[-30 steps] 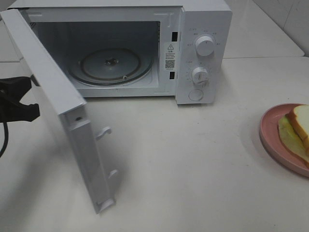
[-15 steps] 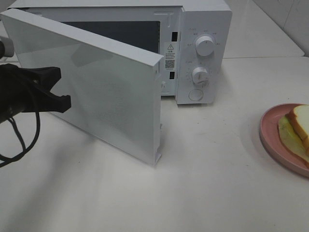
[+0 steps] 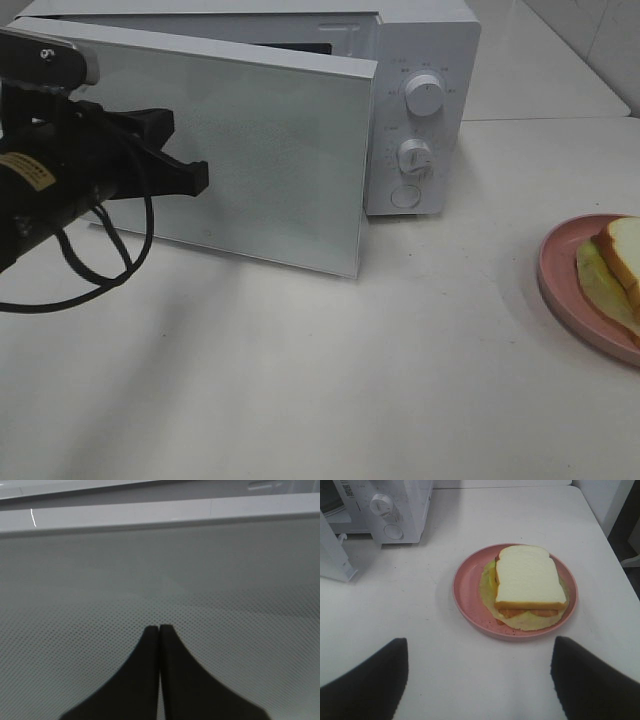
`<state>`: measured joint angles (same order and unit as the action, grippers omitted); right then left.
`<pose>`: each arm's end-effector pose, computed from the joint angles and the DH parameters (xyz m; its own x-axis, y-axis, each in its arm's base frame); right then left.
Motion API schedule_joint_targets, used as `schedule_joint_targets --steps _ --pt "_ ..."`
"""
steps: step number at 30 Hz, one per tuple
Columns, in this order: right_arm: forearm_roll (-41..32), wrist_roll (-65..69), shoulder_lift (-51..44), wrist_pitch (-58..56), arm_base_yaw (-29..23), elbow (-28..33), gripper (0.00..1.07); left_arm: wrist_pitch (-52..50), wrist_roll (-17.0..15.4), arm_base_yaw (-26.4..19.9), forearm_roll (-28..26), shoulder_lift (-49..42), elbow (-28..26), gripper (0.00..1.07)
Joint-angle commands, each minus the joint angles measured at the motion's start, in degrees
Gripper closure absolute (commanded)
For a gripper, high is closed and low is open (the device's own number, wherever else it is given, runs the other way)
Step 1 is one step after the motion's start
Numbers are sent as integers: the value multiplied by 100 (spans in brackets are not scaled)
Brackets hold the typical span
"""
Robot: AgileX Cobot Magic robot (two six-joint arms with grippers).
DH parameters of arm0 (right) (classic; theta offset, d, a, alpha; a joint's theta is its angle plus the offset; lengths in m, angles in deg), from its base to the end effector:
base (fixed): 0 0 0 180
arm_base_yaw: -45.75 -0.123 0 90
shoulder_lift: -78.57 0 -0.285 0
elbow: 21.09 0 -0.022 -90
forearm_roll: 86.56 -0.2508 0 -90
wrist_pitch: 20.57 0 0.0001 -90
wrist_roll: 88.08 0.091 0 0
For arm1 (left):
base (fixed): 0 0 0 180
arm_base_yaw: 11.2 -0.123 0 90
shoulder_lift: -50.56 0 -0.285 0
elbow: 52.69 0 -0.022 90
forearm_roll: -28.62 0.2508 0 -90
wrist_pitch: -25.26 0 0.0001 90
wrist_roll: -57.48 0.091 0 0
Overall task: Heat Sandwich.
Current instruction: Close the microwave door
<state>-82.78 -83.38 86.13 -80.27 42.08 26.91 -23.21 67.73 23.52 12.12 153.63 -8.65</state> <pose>-0.0056 -0.0056 0.2817 -0.4251 0.0214 -0.9049 0.0082 0.9998 0.0198 0.2631 -0.1588 0.1867 -0.1462 0.0834 -0.9857 0.3822 0.9238 0.0215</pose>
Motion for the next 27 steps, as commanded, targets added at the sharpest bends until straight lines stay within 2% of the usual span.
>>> schedule_joint_targets --steps 1,11,23,27 --pt "-23 -40 -149 29 29 17 31 -40 17 115 -120 172 -264 106" --pt "-23 -40 -149 29 29 17 31 109 143 378 -286 808 -1146 106" --pt "-23 -40 -149 29 29 17 31 458 143 378 -286 1255 -1937 106" --pt "-23 -40 -149 29 29 17 31 567 292 378 -304 1415 -2263 106"
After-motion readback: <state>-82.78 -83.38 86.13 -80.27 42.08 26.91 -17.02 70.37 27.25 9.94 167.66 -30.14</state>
